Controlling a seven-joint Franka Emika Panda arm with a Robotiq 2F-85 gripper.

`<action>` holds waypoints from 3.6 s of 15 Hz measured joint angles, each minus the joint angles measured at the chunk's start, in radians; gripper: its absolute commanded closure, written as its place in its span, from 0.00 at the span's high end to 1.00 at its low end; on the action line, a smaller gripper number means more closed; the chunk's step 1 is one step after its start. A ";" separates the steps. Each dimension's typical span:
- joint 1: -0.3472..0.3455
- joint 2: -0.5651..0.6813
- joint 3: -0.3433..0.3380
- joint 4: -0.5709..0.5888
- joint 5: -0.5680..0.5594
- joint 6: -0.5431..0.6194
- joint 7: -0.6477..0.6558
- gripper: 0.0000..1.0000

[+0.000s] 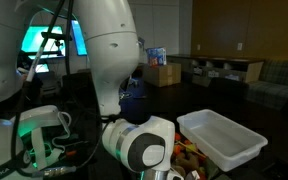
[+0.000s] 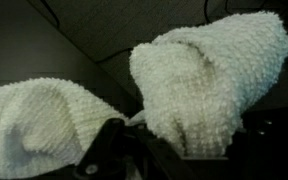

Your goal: Pick up the towel, push the objects on the table to the left then place the towel inside the storage bin

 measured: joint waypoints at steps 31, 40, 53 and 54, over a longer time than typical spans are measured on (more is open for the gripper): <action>0.159 0.068 0.313 0.030 0.545 0.009 -0.065 0.11; 0.362 0.111 0.367 0.115 0.617 0.012 0.168 0.10; 0.535 0.223 0.292 0.425 0.783 -0.090 0.589 0.10; 0.535 0.228 0.288 0.437 0.789 -0.096 0.595 0.10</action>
